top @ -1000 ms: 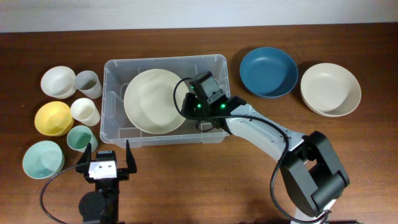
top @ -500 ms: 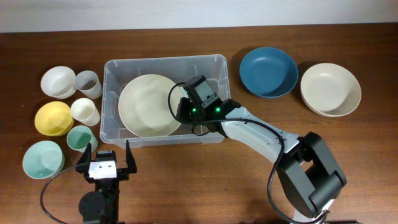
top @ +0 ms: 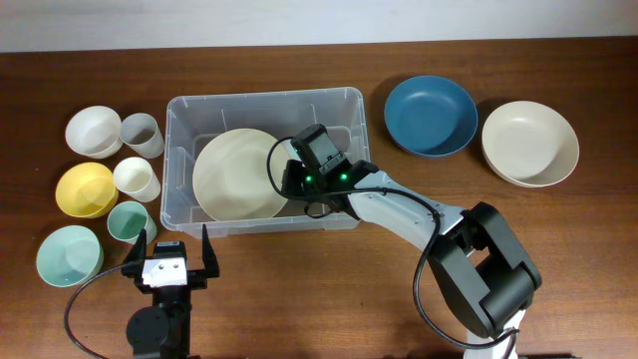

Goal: Pack container
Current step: 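Lower the cream bowl into the bin and open the right gripper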

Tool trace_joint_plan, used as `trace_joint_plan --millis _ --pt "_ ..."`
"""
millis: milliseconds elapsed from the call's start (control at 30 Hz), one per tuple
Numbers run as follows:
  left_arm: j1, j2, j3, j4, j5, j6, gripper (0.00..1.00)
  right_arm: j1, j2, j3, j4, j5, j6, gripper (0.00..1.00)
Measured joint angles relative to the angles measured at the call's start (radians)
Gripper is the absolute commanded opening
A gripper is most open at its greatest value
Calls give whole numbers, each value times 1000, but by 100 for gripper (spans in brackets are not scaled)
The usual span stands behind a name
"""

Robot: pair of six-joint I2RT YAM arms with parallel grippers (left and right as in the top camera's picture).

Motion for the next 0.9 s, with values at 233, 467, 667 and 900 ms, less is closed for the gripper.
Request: trace_joint_plan --millis 233,467,667,900 --pt "0 0 0 0 0 0 100 0 0 0 5 -14 0 8" --pt "0 0 0 0 0 0 100 0 0 0 23 -46 0 12" --pt "0 0 0 0 0 0 100 0 0 0 25 -70 2 25" --pt "0 0 0 0 0 0 100 0 0 0 25 -106 -1 34"
